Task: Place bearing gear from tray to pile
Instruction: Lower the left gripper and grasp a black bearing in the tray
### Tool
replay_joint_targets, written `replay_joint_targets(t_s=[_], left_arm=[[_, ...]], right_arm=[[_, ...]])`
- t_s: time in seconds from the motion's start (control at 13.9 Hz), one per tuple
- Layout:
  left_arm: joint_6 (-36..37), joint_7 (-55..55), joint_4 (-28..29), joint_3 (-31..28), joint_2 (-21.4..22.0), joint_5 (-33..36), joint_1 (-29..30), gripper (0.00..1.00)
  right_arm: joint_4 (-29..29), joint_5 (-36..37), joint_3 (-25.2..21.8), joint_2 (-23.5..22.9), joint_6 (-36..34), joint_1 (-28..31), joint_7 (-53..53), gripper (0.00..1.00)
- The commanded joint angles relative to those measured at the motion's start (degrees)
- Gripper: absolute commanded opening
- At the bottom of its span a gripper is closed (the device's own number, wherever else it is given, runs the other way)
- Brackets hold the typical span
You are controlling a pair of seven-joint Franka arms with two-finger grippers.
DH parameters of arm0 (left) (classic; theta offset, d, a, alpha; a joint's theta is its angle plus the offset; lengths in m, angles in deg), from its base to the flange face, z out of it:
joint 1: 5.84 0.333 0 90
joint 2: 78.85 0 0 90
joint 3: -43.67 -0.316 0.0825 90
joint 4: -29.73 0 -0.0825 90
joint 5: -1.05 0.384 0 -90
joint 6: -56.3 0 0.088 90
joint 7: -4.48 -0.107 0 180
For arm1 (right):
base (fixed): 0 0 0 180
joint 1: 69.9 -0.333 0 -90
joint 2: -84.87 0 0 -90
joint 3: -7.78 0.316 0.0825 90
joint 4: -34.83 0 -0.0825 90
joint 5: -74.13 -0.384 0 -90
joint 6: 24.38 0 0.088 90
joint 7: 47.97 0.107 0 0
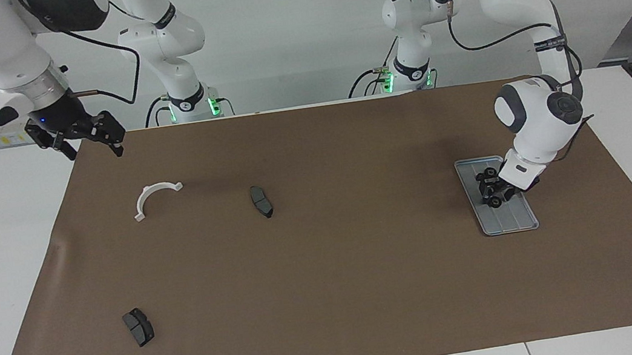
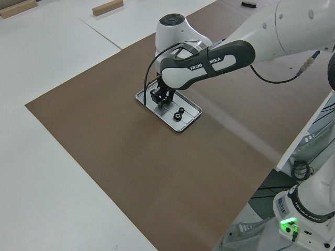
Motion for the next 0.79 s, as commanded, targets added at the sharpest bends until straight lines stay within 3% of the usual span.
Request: replay_joint_targets(t_s=[0.0, 0.36, 0.57, 0.72], left_arm=[[-1.5, 0.7, 1.4, 0.0, 0.3, -0.5, -0.3, 0.58], [-0.8, 1.7, 1.5, 0.0, 0.4, -0.5, -0.8, 0.52], [-0.5, 1.8, 1.7, 0.1, 0.4, -0.5, -1.0, 0.42], [-0.5, 1.8, 1.9, 0.0, 0.5, -0.5, -1.5, 0.31]], right_arm=[[-1.4, 0.1, 0.3, 1.2, 0.2, 0.1, 1.2, 1.0], [-1.4, 0.2, 0.3, 1.2, 0.2, 0.1, 1.2, 1.0], [-1.4, 0.1, 0.3, 1.2, 0.2, 0.1, 1.2, 1.0], [-1.4, 0.1, 0.3, 1.2, 0.1, 0.1, 1.1, 1.0]])
